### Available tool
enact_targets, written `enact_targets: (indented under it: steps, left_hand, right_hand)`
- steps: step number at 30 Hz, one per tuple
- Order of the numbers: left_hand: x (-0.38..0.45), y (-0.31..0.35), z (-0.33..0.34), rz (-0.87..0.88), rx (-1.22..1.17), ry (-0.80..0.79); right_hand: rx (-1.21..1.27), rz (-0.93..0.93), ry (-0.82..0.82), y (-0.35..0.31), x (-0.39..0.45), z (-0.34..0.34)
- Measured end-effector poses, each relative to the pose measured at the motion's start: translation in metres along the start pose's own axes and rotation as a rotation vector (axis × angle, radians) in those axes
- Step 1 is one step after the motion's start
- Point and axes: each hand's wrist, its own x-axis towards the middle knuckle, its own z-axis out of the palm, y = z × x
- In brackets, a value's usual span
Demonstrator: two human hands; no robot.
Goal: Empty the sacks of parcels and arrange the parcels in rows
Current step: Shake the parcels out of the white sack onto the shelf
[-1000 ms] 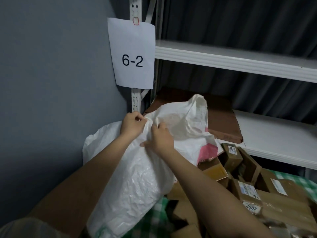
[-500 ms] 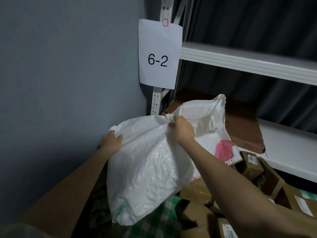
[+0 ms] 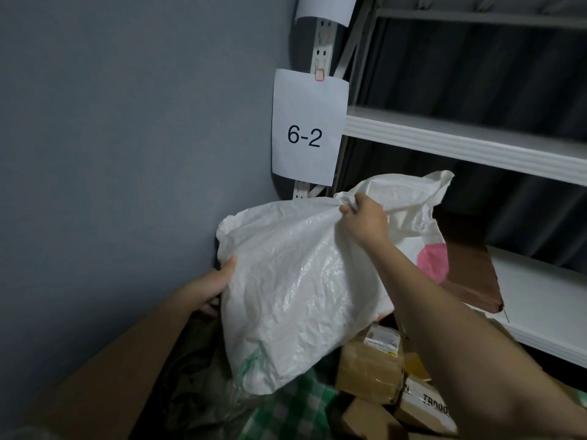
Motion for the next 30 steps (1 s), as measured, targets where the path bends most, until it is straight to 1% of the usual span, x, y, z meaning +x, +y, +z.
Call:
enact_targets:
  steps: [4, 6, 9, 11, 14, 17, 19, 23, 25, 27, 30]
  left_hand:
    - [-0.009, 0.026, 0.006, 0.089, -0.151, 0.022]
    - [-0.012, 0.041, 0.003, 0.158, -0.268, 0.033]
    - [-0.017, 0.069, 0.000, 0.316, -0.454, 0.047]
    - [-0.029, 0.091, -0.003, 0.440, -0.457, 0.078]
    - [-0.040, 0.124, -0.013, 0.541, -0.306, 0.143]
    - [-0.045, 0.154, -0.032, 0.561, -0.141, 0.221]
    - [-0.059, 0.172, -0.034, 0.597, -0.023, 0.271]
    - [-0.080, 0.201, -0.029, 0.738, 0.277, 0.445]
    - [-0.090, 0.211, -0.027, 0.771, 0.431, 0.494]
    - [-0.097, 0.217, -0.024, 0.767, 0.595, 0.518]
    - [-0.103, 0.223, -0.018, 0.815, 0.802, 0.576]
  right_hand:
    - [0.132, 0.057, 0.109, 0.006, 0.004, -0.010]
    - [0.211, 0.081, 0.141, 0.010, 0.007, -0.013]
    - [0.310, 0.105, 0.149, 0.012, 0.008, -0.018]
    - [0.360, 0.131, 0.144, 0.011, 0.009, -0.020]
    - [0.406, 0.174, 0.131, 0.009, 0.015, -0.018]
    - [0.478, 0.226, 0.105, 0.002, 0.019, -0.018]
    - [0.453, 0.251, 0.066, -0.004, 0.018, -0.017]
    - [0.382, 0.282, -0.062, -0.013, 0.012, 0.002]
    - [0.411, 0.297, -0.136, -0.016, 0.007, 0.016]
    - [0.466, 0.331, -0.175, -0.019, -0.001, 0.028]
    - [0.522, 0.409, -0.261, -0.022, -0.008, 0.047]
